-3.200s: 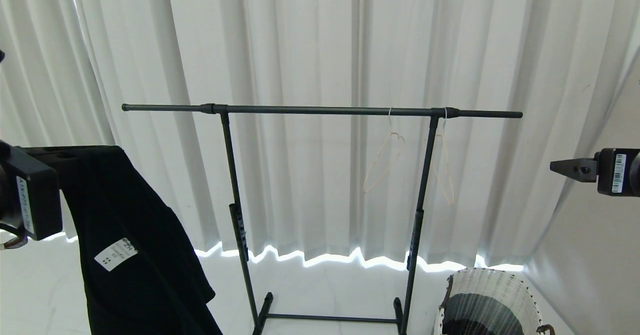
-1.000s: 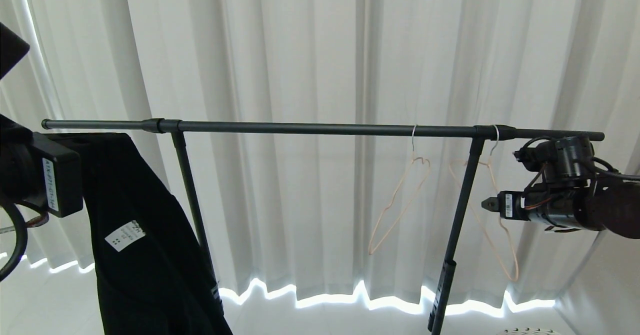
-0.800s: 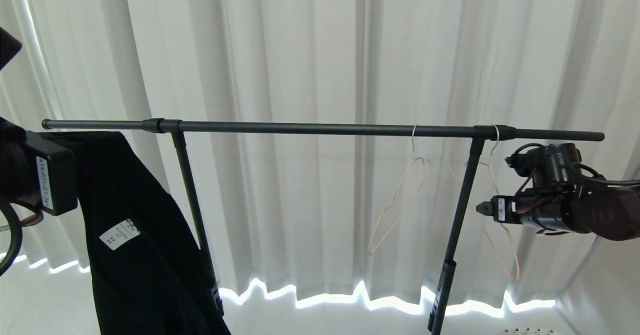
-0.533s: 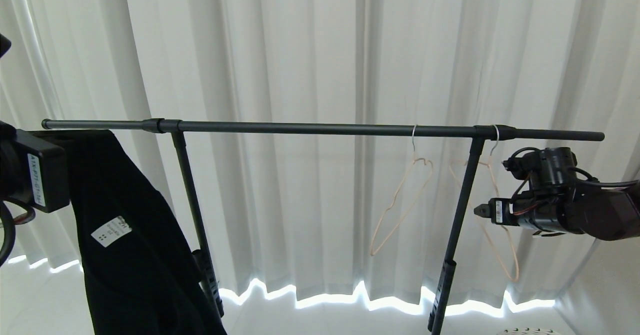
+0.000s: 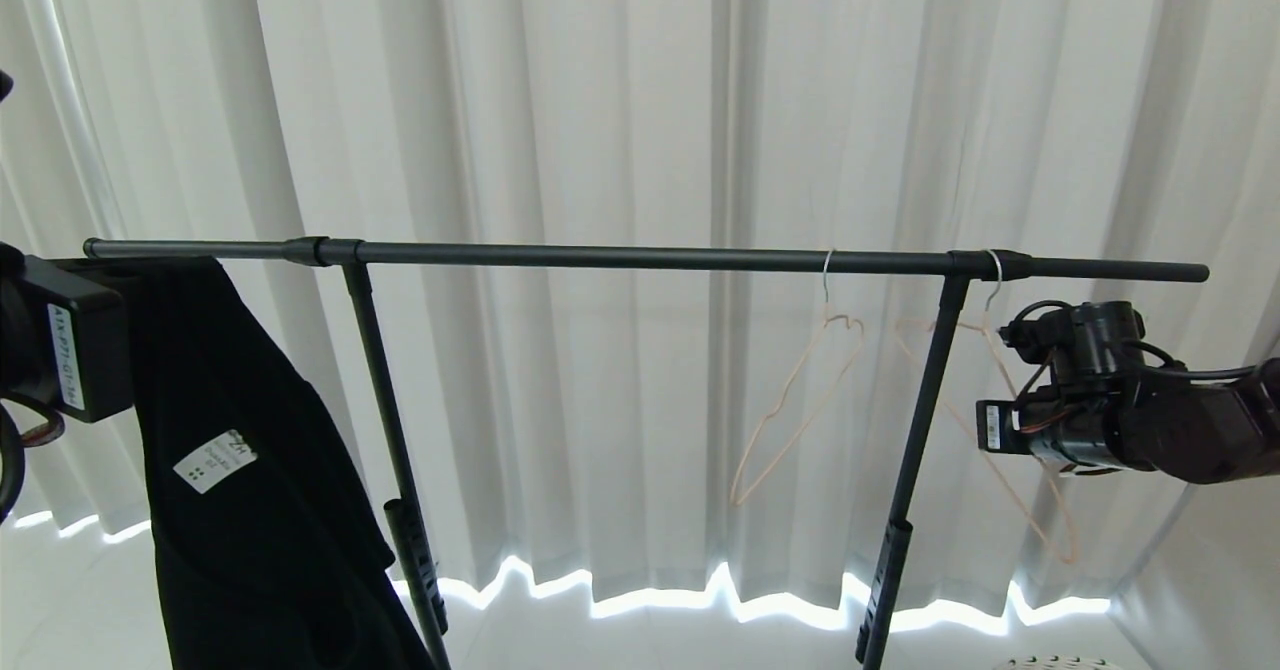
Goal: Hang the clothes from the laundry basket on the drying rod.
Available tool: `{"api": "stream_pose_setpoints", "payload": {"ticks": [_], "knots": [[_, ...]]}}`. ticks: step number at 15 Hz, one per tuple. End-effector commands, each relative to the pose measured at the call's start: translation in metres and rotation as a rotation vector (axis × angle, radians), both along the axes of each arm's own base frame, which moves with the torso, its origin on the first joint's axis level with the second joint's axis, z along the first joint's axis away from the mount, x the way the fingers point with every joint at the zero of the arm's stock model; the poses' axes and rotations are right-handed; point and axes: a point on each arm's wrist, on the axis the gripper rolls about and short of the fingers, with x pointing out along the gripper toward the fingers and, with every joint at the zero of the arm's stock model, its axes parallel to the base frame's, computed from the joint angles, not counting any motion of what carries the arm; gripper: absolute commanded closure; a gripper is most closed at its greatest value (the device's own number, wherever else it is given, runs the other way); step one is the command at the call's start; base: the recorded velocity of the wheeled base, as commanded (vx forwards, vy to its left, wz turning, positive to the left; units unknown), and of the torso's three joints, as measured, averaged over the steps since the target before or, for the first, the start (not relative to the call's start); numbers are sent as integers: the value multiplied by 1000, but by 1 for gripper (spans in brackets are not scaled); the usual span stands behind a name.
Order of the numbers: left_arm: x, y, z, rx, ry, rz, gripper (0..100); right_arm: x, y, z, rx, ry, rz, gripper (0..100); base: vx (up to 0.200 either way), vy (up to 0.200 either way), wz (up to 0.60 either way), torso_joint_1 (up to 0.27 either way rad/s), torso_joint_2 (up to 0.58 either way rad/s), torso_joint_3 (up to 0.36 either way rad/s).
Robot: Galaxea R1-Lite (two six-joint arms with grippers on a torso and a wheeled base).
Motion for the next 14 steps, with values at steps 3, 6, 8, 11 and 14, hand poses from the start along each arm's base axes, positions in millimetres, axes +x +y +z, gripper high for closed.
{"api": "stream_pose_setpoints", "payload": {"ticks": [3, 6, 8, 11, 14], "knots": [[1, 0, 0, 1, 1, 2, 100, 1, 1, 2, -12, -20, 14, 100, 0, 0, 0, 0, 0, 0], [1, 0, 0, 0, 2, 0, 100, 2, 1, 7, -12, -59, 15, 100, 0, 0, 0, 0, 0, 0], [1, 0, 0, -2, 0, 1, 100, -1, 1, 16, -9, -88, 14, 100, 0, 0, 0, 0, 0, 0], [0, 0, 0, -3, -1, -2, 100, -9, 0, 33, -3, -134, 16, 100, 0, 0, 0, 0, 0, 0], [0, 0, 0, -2, -1, -4, 100, -25, -2, 44, -14, -158, 16, 100, 0, 0, 0, 0, 0, 0]]}}
